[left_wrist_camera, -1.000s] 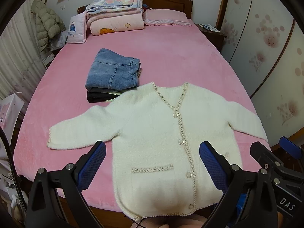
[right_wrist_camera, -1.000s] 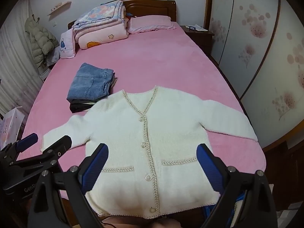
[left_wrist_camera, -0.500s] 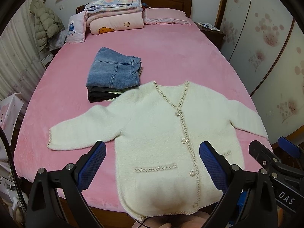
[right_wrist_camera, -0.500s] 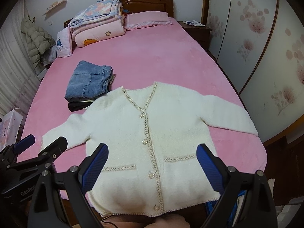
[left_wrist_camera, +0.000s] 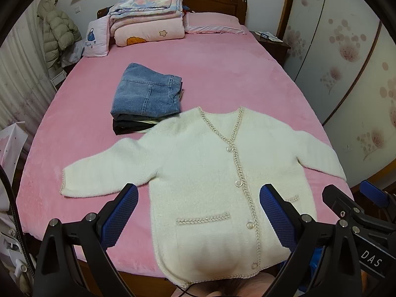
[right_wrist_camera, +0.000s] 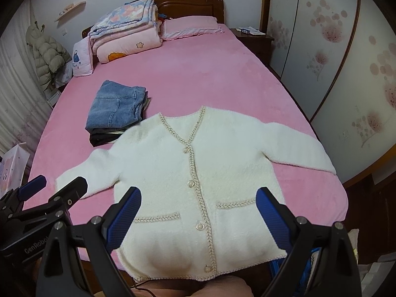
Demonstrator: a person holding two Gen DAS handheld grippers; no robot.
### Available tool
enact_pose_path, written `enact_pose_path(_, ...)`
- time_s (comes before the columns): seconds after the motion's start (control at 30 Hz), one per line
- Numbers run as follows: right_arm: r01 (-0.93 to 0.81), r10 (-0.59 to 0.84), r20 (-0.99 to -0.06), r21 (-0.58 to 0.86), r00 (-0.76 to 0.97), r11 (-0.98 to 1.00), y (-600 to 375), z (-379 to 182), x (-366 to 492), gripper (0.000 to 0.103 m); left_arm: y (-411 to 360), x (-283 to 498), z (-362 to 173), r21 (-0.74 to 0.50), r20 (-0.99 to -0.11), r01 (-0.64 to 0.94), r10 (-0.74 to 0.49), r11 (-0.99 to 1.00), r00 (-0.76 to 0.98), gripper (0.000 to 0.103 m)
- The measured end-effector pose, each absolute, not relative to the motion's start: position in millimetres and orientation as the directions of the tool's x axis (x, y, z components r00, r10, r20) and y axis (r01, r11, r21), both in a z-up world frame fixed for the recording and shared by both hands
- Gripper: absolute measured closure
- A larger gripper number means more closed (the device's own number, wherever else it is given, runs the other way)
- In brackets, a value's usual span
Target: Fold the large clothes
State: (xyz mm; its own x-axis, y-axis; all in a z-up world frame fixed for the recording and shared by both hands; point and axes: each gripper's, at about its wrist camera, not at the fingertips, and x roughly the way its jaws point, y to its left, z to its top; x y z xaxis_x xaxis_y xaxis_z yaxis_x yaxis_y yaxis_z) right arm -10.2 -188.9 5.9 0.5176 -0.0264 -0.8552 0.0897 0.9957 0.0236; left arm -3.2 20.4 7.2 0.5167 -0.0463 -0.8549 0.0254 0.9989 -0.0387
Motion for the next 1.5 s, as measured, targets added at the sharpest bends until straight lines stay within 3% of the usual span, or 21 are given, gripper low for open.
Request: enact_pose_path(1.5, 0.161, -0.058, -0.842, 0.034, 0.536, 0.986, -185.2, 16.7, -28.1, 0.009, 19.1, -5.7, 15.2, -0.042, -0.840, 0.128, -0.105, 0.991, 0.533, 0.005)
